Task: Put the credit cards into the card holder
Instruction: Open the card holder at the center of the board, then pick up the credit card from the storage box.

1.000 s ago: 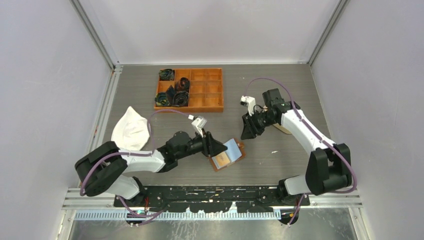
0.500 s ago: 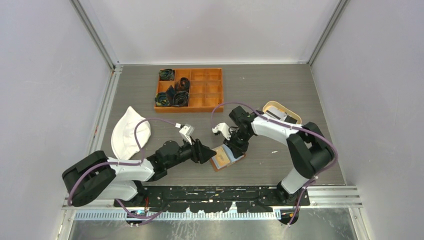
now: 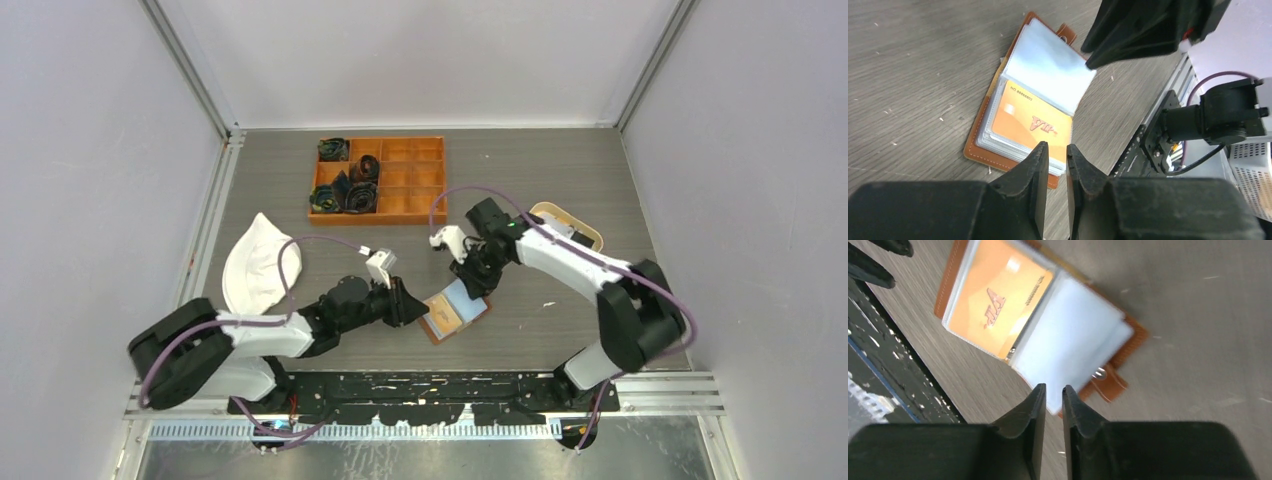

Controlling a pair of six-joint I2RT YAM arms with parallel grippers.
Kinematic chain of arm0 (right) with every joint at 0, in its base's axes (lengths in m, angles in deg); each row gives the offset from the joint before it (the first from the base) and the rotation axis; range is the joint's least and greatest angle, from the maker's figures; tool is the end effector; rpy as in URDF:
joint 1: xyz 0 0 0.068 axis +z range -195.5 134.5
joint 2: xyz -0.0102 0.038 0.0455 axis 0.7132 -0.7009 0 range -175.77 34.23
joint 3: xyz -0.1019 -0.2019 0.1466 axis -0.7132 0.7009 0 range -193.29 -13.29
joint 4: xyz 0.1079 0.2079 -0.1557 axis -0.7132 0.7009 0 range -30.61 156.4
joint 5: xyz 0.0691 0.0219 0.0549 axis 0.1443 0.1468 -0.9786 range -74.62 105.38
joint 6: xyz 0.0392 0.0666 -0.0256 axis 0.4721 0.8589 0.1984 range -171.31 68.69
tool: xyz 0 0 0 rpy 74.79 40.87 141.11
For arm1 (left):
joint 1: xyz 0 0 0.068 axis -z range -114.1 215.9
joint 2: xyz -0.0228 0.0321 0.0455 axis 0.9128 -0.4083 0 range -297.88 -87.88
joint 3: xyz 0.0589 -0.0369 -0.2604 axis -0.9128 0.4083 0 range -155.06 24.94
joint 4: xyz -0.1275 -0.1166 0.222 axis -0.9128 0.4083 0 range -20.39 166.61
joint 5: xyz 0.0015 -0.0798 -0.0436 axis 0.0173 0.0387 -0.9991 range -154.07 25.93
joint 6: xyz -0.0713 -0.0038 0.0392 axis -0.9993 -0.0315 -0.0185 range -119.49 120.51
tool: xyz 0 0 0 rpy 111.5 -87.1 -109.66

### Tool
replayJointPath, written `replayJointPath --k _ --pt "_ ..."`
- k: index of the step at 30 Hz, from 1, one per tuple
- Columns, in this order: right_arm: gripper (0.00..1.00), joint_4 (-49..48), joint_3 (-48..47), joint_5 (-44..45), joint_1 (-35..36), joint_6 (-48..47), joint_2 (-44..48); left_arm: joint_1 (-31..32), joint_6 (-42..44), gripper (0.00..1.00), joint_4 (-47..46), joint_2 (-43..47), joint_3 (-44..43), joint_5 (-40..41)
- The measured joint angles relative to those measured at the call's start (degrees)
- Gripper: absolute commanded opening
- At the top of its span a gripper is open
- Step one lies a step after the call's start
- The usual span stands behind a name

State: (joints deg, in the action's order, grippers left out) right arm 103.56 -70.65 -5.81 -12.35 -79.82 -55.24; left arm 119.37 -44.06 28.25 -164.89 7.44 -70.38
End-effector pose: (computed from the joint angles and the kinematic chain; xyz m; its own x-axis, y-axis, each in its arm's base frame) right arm 0.2440 0.1897 0.1476 -0.4371 -0.8170 -0.3762 -0.8993 0.3912 0.1953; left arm 0.1634 -0.2338 0.1236 -0.7362 -0.1781 -0.6529 0.4831 0.5373 -0.6913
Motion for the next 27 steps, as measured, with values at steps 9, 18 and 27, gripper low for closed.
replayJointPath --k 9,18,27 --pt "0.97 -11.39 0.22 3.58 -19.71 7.78 22.86 0.00 4.59 0.89 12.57 30.10 3.56 6.84" --pt "0.85 -11.06 -5.62 1.53 -37.64 13.60 5.90 -0.04 4.13 0.88 20.20 47.71 12.94 11.96" --pt "0.76 -8.13 -13.27 -0.94 -36.68 13.68 -8.20 -0.09 4.13 0.86 21.99 50.90 13.38 13.44"
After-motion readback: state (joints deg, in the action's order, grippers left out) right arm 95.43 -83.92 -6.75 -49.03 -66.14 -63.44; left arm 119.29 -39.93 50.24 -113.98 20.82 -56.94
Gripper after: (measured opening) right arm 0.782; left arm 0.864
